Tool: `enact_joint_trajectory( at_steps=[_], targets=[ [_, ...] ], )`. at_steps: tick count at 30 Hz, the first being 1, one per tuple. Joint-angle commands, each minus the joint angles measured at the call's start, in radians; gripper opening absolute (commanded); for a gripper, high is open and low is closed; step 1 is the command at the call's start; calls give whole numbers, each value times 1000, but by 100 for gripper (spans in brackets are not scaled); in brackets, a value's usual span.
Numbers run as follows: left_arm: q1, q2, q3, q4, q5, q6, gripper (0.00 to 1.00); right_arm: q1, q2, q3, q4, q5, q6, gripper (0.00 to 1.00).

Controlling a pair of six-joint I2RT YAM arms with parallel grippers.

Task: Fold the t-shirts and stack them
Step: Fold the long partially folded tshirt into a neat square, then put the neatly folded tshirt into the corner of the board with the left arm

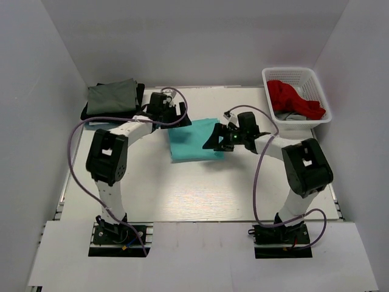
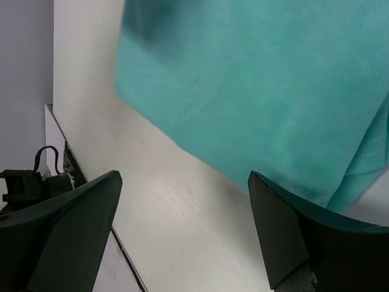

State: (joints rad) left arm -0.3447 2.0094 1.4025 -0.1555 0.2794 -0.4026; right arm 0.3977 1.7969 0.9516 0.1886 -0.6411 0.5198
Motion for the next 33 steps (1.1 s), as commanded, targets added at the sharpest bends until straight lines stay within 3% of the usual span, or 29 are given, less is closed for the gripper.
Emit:
enact_joint_trajectory(
  at_steps=[1, 6, 11, 18, 26, 33],
  targets=[
    [3, -210, -49, 28, -3, 38, 100, -5, -115, 53, -76, 38, -50, 90],
    [3, -322, -129, -56, -103, 38, 100, -5, -203, 66, -143, 80, -104, 90],
    [3, -281, -114, -238, -155, 28, 100, -7, -298, 0, -133, 98, -107, 90],
    [3, -230, -186, -196, -103, -28, 100, -10, -363, -16, -184, 138, -126, 90],
    [-7, -55, -138, -187, -56, -28, 100, -13, -419, -46, -233, 207, -144, 90],
    [-79, 25, -108, -245, -129, 30, 82, -16, -464, -56, -259, 251, -156, 90]
  ],
)
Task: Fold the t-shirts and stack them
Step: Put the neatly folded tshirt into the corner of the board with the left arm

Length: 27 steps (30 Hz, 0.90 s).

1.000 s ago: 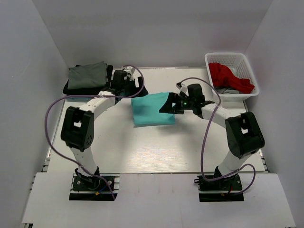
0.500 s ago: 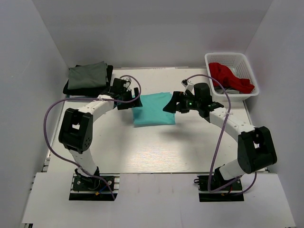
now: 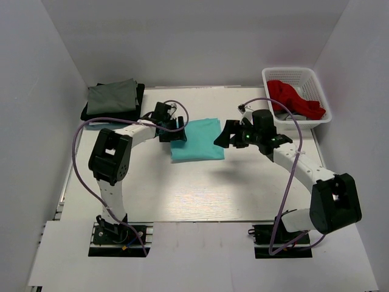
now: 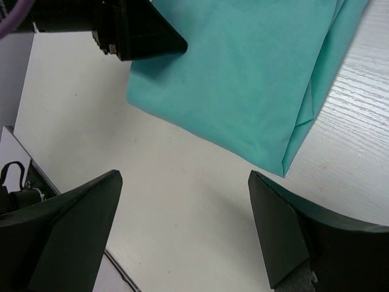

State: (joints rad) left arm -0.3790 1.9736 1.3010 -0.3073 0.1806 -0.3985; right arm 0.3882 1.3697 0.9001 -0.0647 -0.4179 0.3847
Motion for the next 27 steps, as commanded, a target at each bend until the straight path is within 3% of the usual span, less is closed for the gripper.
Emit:
enact_joint_trajectory(
  at_steps=[1, 7, 10, 11, 16, 27],
  targets=[
    [-44, 80, -6, -104, -45, 26, 74, -9, -37, -3, -4, 30, -20, 90],
    [-87, 126, 38, -177, -176, 16, 39, -15, -53, -12, -4, 48, -24, 90],
    [-87, 157, 89, -205, -223, 16, 16, -18, -60, -18, -1, 54, -23, 90],
    [-87, 166, 102, -220, -254, 16, 0, -26, -63, -20, -1, 56, -21, 90],
    [-87, 130, 225, -269, -432, 117, 0, -32, -96, -43, 8, 96, -26, 90],
    [-54, -48, 334, -179, -590, 404, 0, -52, -219, -144, 111, 258, -10, 90]
  ],
)
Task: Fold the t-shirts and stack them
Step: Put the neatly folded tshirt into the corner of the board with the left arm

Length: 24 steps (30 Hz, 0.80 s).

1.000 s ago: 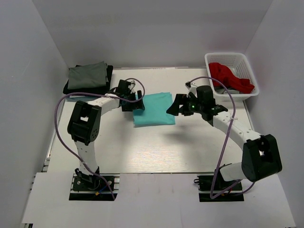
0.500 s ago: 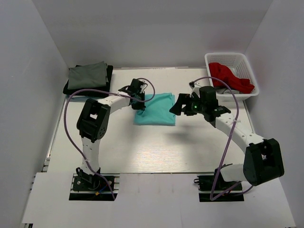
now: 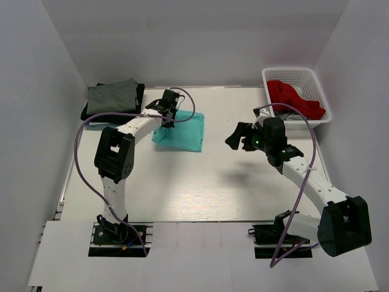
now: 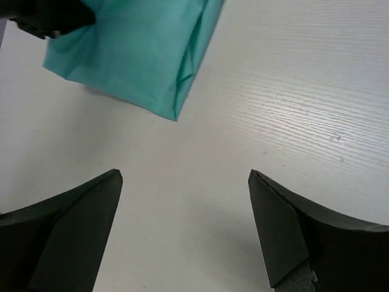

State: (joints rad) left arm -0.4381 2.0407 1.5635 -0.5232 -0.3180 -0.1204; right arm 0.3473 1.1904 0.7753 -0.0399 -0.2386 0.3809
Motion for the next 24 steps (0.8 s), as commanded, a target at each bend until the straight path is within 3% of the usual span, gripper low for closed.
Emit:
enact_joint_trajectory(
  at_steps=[1, 13, 24],
  targets=[
    [6, -116, 82, 37, -107, 145, 0, -13, -48, -27, 87, 96, -5, 90],
    [104, -51, 424, -99, -105, 307, 0, -45, 30, -28, 89, 144, 32, 90],
    [226, -7, 587, -143, -127, 398, 0, -67, 153, 56, 101, 55, 47, 90]
  ],
)
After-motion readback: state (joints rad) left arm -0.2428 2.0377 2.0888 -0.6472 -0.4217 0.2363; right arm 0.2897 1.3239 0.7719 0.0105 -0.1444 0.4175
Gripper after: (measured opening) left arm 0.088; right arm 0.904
